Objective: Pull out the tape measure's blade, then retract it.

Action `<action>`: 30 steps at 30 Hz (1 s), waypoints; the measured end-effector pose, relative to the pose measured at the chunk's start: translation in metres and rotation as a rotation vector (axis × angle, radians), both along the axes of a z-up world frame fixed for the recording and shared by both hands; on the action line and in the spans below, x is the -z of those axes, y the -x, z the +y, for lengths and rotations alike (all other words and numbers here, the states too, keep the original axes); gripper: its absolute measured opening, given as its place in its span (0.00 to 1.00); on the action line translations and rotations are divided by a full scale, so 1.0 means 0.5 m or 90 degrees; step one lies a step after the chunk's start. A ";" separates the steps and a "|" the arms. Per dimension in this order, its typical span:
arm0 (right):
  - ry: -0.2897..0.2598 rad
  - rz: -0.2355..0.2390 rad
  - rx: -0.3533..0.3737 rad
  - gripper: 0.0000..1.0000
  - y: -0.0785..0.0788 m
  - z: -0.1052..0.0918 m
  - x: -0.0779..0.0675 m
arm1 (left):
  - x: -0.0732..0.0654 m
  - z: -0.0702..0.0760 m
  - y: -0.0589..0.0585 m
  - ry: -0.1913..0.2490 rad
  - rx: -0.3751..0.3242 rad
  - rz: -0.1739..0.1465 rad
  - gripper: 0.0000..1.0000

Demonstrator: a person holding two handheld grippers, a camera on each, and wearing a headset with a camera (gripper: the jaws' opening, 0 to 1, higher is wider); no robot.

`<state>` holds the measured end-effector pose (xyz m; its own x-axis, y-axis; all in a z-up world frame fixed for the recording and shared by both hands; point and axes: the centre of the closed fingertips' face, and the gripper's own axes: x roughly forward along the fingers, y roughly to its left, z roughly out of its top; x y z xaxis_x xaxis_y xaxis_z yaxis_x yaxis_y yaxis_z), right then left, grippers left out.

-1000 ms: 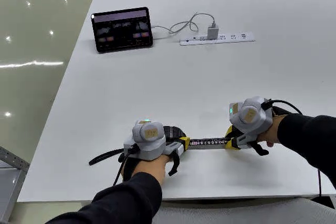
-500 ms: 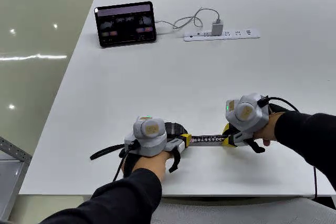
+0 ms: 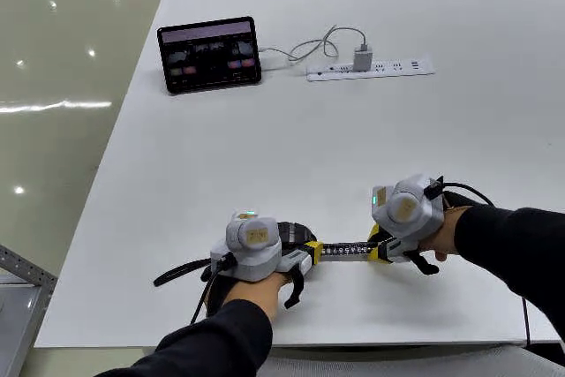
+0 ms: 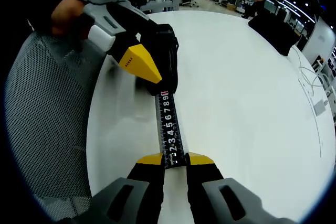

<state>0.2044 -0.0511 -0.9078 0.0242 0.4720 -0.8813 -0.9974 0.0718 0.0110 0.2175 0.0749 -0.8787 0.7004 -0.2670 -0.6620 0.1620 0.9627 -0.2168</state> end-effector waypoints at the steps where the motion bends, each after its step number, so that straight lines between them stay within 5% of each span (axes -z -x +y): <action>1: -0.005 0.002 0.002 0.12 -0.001 0.005 0.000 | 0.000 0.001 0.000 0.002 0.000 -0.004 0.58; 8: -0.018 0.004 0.001 0.11 0.002 0.036 -0.003 | 0.000 0.000 0.000 0.004 0.000 -0.011 0.58; 30: -0.025 -0.009 0.006 0.11 0.005 0.049 0.000 | 0.001 0.000 -0.001 0.009 0.004 -0.009 0.58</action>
